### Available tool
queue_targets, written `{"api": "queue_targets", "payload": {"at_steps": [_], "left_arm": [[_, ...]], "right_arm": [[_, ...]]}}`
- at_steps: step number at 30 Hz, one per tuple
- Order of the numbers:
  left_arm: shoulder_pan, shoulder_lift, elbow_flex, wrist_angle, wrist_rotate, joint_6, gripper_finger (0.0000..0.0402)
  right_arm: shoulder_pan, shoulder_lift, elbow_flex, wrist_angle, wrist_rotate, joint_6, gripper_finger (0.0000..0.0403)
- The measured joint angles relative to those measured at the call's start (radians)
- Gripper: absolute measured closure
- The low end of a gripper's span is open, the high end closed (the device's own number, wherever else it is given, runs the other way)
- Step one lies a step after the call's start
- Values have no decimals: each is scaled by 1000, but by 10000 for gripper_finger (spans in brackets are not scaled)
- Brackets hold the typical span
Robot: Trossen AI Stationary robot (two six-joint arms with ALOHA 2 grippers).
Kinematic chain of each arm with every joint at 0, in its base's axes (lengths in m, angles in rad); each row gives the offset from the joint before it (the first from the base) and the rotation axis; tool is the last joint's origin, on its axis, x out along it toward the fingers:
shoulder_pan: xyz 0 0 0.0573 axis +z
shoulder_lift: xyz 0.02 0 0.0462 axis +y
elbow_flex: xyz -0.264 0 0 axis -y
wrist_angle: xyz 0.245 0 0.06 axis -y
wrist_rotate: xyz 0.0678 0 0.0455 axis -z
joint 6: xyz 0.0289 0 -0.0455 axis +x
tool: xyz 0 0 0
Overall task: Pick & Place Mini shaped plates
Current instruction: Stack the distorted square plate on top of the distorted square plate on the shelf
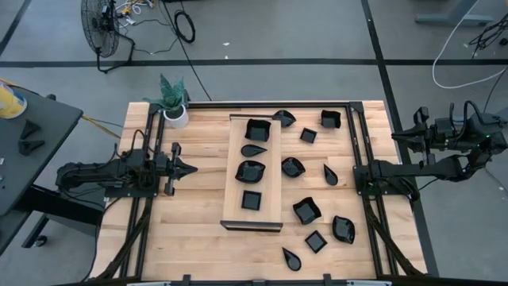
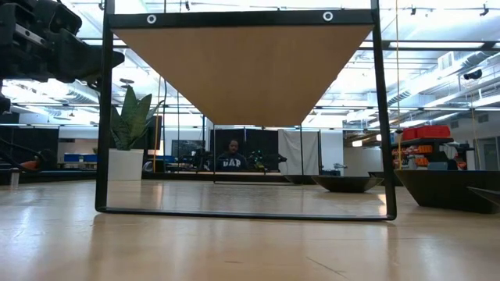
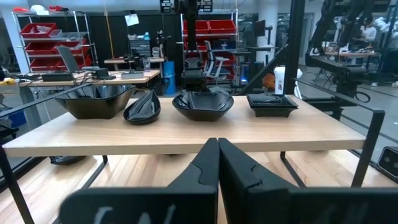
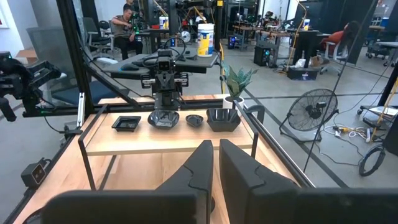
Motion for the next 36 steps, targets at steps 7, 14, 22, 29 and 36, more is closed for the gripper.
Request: {"api": "queue_targets", "payload": {"at_steps": [7,14,22,29,36], "left_arm": [[0,0,0,1,0,0,399],[0,0,0,1,0,0,399],[0,0,0,1,0,0,399],[1,0,0,65,-75,12,399],[2,1,72,110,-139,-54,391]], "right_arm": [[0,0,0,0,0,0,369],[0,0,0,0,0,0,369],[0,0,0,0,0,0,369],[0,0,0,0,0,-4,369],[0,0,0,1,0,9,369]]}}
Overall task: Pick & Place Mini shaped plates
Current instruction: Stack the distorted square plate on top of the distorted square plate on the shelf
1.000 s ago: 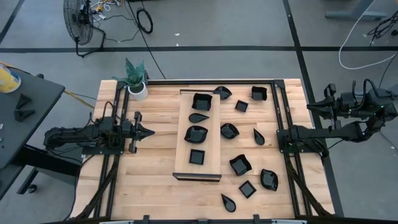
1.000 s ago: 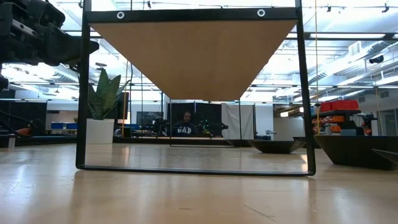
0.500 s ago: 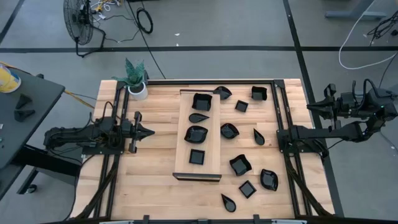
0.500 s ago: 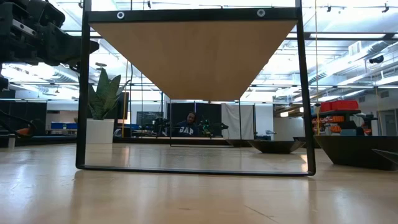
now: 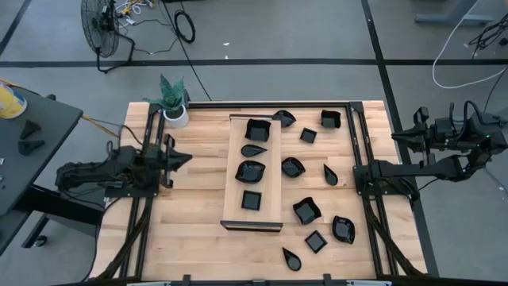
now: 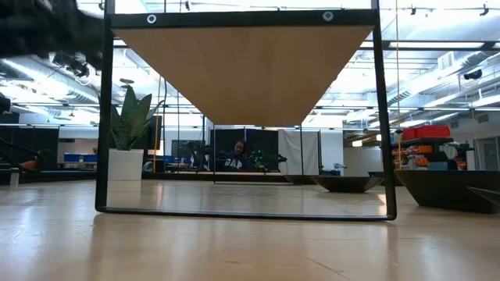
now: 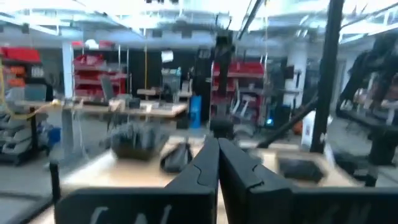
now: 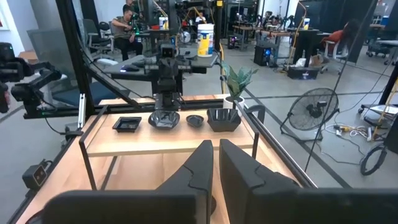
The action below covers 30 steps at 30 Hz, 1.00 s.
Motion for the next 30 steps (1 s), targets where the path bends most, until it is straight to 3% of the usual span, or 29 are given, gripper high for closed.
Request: {"api": "queue_targets", "payload": {"at_steps": [2,6,16,25,30], "left_arm": [[-1,-2,68,-60,0,-13,389],[0,0,232,-338,20,-28,390],[0,0,653,-853,157,-81,391],[-1,-1,1017,-1230,80,-81,393],[-1,-1,1129,-1328,29,-30,390]], "right_arm": [[0,0,0,9,0,-2,369],[0,0,0,36,0,-4,369],[0,0,0,76,0,-5,369],[0,0,0,81,0,-5,369],[0,0,0,81,0,-5,369]]}}
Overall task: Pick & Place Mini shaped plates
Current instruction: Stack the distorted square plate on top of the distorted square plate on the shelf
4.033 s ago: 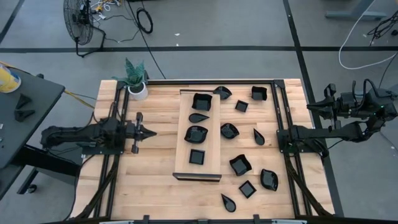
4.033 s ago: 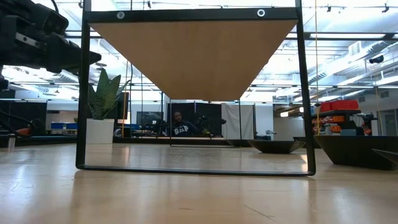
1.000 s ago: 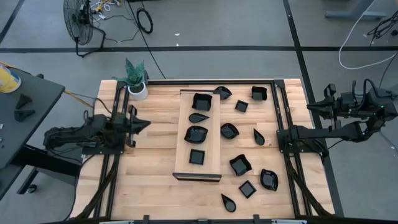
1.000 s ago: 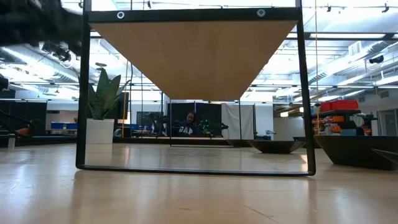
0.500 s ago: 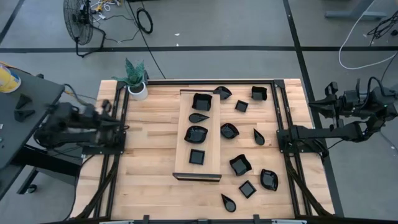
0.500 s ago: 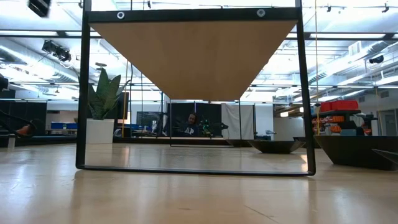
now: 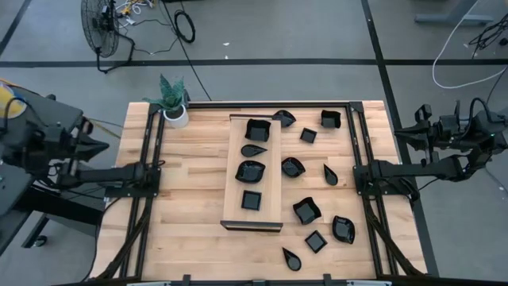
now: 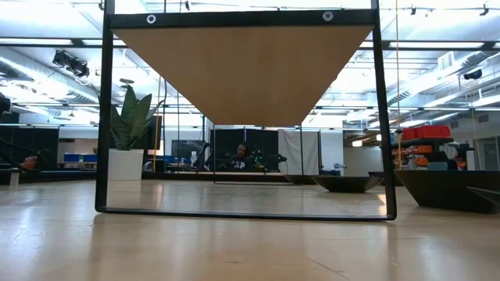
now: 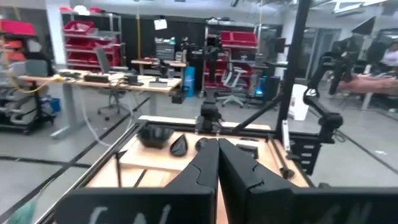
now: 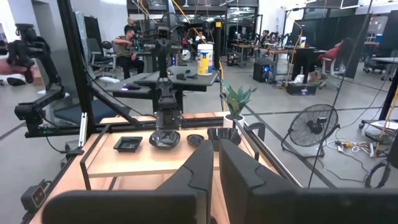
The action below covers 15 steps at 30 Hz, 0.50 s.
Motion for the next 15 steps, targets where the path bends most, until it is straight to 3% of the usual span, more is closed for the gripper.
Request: {"api": "queue_targets", "payload": {"at_steps": [15], "left_arm": [[0,0,28,-67,16,1,388]], "right_arm": [[0,0,0,0,0,0,369]]}}
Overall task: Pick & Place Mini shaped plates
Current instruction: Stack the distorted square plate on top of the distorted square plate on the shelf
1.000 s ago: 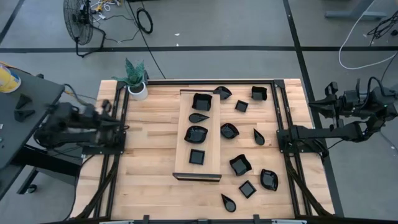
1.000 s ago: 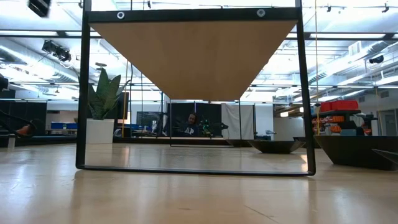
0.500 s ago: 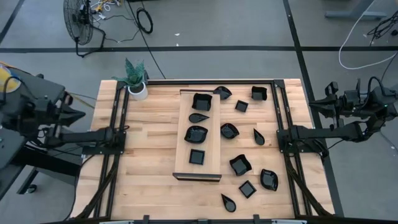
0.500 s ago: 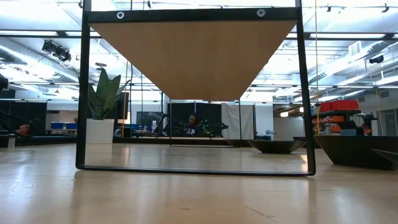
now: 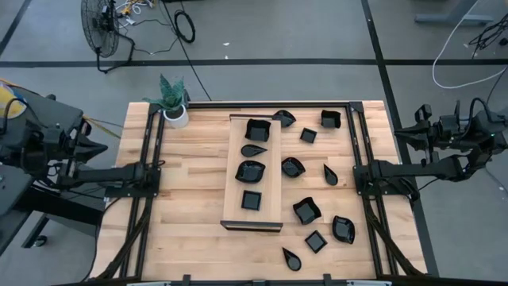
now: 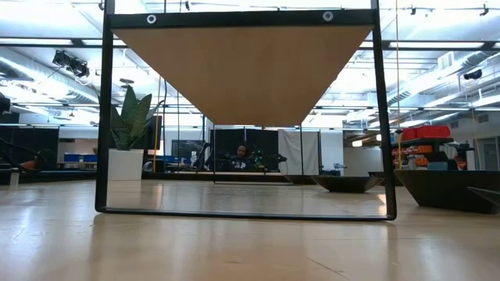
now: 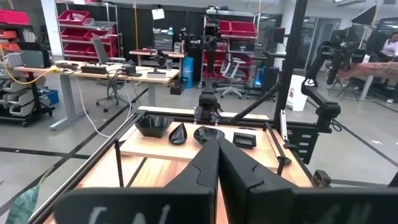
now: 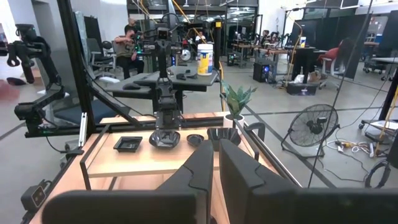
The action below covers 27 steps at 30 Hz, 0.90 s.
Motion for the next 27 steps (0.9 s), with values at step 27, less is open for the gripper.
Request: {"api": "queue_targets", "payload": {"at_steps": [27], "left_arm": [[0,0,0,0,0,5,388]], "right_arm": [[0,0,0,0,0,-5,369]]}}
